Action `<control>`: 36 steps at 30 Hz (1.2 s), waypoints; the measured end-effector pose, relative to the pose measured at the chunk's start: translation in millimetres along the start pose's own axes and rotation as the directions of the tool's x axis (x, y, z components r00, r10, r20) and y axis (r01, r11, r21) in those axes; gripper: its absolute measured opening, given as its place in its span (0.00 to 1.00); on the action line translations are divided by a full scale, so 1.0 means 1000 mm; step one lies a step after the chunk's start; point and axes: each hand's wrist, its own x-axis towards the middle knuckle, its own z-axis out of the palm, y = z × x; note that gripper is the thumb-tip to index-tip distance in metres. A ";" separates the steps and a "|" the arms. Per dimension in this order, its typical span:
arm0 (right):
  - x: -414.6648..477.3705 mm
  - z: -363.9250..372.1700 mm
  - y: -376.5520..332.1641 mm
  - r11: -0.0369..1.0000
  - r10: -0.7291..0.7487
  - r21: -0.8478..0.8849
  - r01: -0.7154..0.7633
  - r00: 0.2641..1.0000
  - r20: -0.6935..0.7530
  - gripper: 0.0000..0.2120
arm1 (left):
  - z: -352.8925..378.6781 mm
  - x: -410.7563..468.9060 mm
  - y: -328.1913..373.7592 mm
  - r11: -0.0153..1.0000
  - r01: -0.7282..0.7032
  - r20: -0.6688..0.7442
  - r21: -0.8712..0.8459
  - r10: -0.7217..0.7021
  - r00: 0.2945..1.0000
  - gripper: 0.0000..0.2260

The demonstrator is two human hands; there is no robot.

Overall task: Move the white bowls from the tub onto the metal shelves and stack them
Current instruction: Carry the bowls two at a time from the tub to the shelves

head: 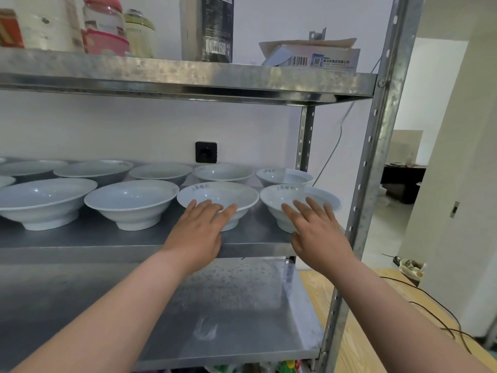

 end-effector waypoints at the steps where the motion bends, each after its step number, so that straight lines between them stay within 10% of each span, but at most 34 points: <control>1: 0.000 -0.002 -0.001 1.000 0.001 0.013 -0.002 1.000 0.019 0.30 | -0.002 0.000 0.001 1.000 0.014 0.024 -0.008 -0.013 1.000 0.31; 10: -0.072 -0.029 -0.046 0.885 0.055 0.463 -0.042 0.998 -0.015 0.22 | -0.021 -0.071 0.011 0.812 0.034 -0.065 -0.582 -0.088 0.994 0.28; 17: -0.207 0.006 -0.121 0.624 0.294 0.621 -0.474 0.879 0.375 0.15 | 0.039 -0.210 -0.008 0.567 0.276 0.317 -0.776 -0.027 0.948 0.19; 23: -0.305 0.024 -0.213 0.373 0.412 0.475 -0.797 0.601 0.685 0.15 | 0.094 -0.306 -0.025 0.217 0.580 0.609 -0.785 0.100 0.787 0.16; 36: -0.469 -0.052 -0.360 -0.256 0.657 0.232 -0.938 0.007 0.754 0.13 | 0.101 -0.358 0.049 0.374 0.568 0.665 -0.734 0.567 0.486 0.17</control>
